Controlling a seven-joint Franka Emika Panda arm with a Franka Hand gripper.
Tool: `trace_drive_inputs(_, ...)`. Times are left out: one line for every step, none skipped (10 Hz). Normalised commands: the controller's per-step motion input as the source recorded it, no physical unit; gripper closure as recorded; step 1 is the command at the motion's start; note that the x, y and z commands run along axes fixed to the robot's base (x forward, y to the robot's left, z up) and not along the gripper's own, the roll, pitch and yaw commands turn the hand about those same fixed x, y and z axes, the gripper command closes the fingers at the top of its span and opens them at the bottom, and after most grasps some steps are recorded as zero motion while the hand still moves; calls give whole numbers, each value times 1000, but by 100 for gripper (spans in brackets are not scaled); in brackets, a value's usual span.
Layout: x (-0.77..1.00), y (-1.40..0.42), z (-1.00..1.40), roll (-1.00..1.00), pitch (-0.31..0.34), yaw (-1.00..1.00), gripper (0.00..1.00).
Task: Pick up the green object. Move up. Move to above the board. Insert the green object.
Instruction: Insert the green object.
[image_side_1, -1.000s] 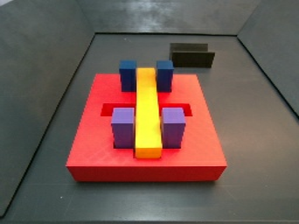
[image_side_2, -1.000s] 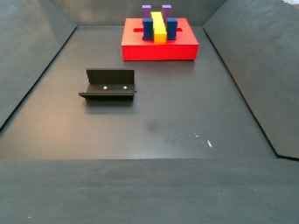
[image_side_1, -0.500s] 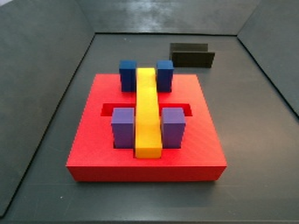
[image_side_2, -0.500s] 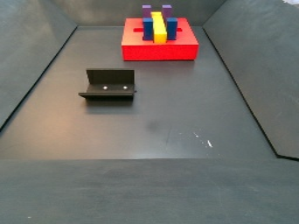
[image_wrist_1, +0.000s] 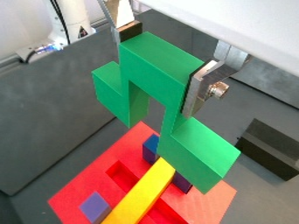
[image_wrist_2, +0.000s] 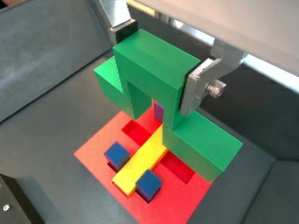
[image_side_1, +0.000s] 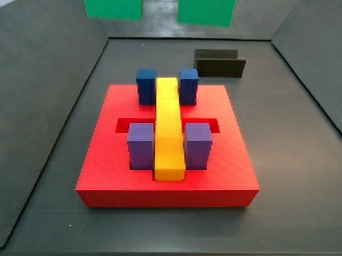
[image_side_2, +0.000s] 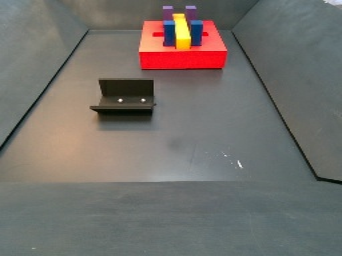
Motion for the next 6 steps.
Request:
trace_drive_inputs(0,-166,-466,440,-34,43,100)
trace_drive_inputs(20,-186,-557,246,-30,17,100)
trace_drive_inputs(109,-137,-571,13,-10,0,100)
trace_drive_inputs(106,-49,-609,-31,-11,0,100)
trace_drive_inputs(177,-66,-629,-60,-10,0,100)
trace_drive_inputs(189,-103,-623,-44,-14,0,100)
